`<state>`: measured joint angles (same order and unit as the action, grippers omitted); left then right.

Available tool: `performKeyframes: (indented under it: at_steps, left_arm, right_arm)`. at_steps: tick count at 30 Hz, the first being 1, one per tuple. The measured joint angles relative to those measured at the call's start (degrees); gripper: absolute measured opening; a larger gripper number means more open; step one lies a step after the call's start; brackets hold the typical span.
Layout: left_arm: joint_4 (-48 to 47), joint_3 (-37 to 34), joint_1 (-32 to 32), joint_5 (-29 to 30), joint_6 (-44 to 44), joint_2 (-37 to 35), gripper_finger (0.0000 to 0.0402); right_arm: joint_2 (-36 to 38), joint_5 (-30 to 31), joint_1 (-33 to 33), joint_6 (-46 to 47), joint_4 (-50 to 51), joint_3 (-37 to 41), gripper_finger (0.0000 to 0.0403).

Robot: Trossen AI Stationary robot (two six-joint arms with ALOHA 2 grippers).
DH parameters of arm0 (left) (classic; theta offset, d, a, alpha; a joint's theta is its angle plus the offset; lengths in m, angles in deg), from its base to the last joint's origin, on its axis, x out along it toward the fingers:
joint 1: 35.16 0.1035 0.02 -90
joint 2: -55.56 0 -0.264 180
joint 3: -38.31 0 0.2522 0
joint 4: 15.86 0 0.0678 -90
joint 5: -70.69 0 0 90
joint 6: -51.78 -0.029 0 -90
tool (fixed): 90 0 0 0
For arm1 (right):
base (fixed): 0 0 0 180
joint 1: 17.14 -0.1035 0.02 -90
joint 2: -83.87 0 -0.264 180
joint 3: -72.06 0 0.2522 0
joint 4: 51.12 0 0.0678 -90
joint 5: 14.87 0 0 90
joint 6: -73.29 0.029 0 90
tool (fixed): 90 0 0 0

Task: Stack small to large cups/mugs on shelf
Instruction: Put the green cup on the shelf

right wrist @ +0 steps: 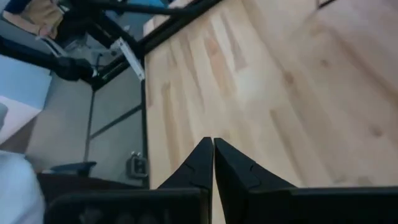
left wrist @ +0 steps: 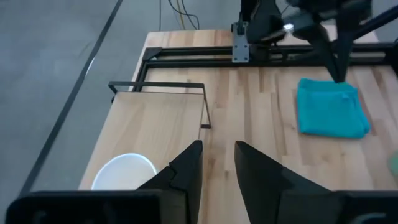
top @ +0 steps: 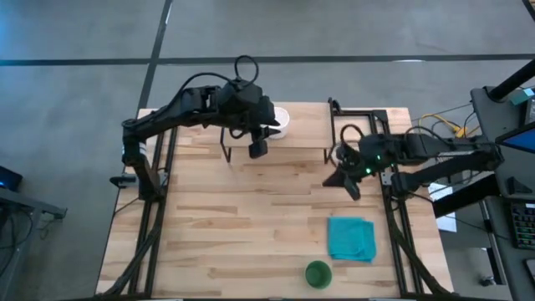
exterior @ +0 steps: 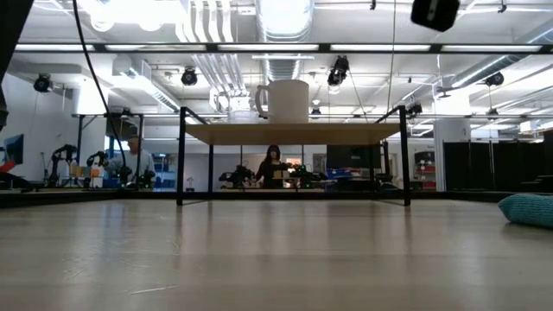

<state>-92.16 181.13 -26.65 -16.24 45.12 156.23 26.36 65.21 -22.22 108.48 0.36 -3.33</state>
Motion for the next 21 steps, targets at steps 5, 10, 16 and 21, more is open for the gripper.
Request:
performKeyframes:
  at_steps: [5,10,16,21]
  left_arm:
    - [-0.02,-0.01,-0.12,-0.04,3.1,-0.4,0.008]
    - [0.0,-0.07,-0.11,-0.02,3.29,-0.57,0.008]
    - [0.0,-0.05,-0.11,-0.02,3.08,-0.62,0.008]
    - [-0.02,-0.06,-0.09,-0.02,2.92,-0.79,0.008]
  right_arm:
    - [-0.79,1.02,-7.81,5.78,-0.32,0.01,0.0008]
    - [-3.63,1.0,-12.56,13.61,-0.38,0.0,0.0009]
    - [-8.23,0.57,-14.5,14.61,-0.37,0.0,0.0032]
    - [-12.69,-3.85,-14.41,14.96,-0.16,0.02,0.0071]
